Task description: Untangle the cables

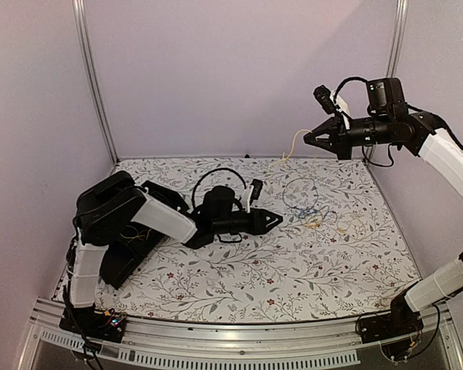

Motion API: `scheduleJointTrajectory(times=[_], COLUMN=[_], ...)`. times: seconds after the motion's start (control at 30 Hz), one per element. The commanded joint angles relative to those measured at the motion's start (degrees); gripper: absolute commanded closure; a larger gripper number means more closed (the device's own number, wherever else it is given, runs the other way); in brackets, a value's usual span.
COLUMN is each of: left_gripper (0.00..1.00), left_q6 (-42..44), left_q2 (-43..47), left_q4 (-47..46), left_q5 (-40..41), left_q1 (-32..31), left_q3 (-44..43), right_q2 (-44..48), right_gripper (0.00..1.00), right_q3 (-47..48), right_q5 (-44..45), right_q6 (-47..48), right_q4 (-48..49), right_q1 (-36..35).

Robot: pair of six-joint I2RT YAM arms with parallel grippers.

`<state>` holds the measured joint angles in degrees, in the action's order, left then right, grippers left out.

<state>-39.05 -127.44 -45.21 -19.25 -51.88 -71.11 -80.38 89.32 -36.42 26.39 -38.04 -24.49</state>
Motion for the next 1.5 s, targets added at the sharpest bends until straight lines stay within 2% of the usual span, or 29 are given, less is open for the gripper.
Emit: scheduleJointTrajectory(times=[0.0,0.13,0.23,0.3,0.43,0.77,0.83,0.9,1.0,1.03,1.07,1.4,1.47], left_gripper=[0.6,0.57,0.5,0.42,0.35,0.35,0.37,0.49,0.79,0.93,1.0,1.0,1.0], left_q6=[9.9,11.8,16.7,21.9,29.9,30.4,29.6,29.5,29.8,29.3,28.6,21.1,20.8], left_q2=[18.1,24.0,25.7,25.6,21.4,5.6,2.2,-0.7,-4.5,-5.3,-5.8,-11.9,-11.0], left_q4=[3.1,7.1,7.3,7.8,9.5,15.0,12.6,10.0,9.0,8.7,7.9,9.0,9.0], left_q5=[11.5,17.6,18.1,21.2,25.1,30.4,30.8,28.4,25.6,25.1,25.1,23.2,22.9], left_q1=[-0.4,-1.4,-4.4,-7.3,-10.5,-10.2,-9.5,-8.8,-8.2,-8.0,-8.0,-6.7,-6.7], left_q3=[4.8,9.7,9.4,7.8,2.0,-14.8,-17.1,-19.0,-22.1,-22.4,-22.1,-21.6,-20.6], right_q2=[-0.7,0.5,0.7,0.6,0.7,4.1,5.3,6.2,7.0,7.0,6.9,5.6,4.8], right_gripper=[1.0,1.0,1.0,1.0,1.0,1.0,1.0,1.0,1.0,1.0,1.0,1.0,1.0], right_q3=[-4.1,-2.3,0.5,2.0,3.7,0.6,-0.1,-0.1,1.9,3.2,4.8,22.0,22.3], right_q5=[-3.8,-4.8,-3.7,-3.5,-5.2,-7.3,-7.3,-7.4,-7.4,-7.3,-7.2,-5.0,-6.2], right_q6=[-1.1,-0.8,0.4,0.7,-0.2,-1.4,-1.5,-1.8,-2.3,-2.4,-2.4,-3.2,-3.1], right_q4=[1.2,-1.4,-3.8,-4.8,-5.6,-4.6,-4.4,-4.0,-4.0,-4.2,-4.3,0.0,0.1], right_q1=[3.9,4.0,4.1,4.2,4.1,4.1,4.1,4.1,4.3,4.5,4.9,8.8,8.8])
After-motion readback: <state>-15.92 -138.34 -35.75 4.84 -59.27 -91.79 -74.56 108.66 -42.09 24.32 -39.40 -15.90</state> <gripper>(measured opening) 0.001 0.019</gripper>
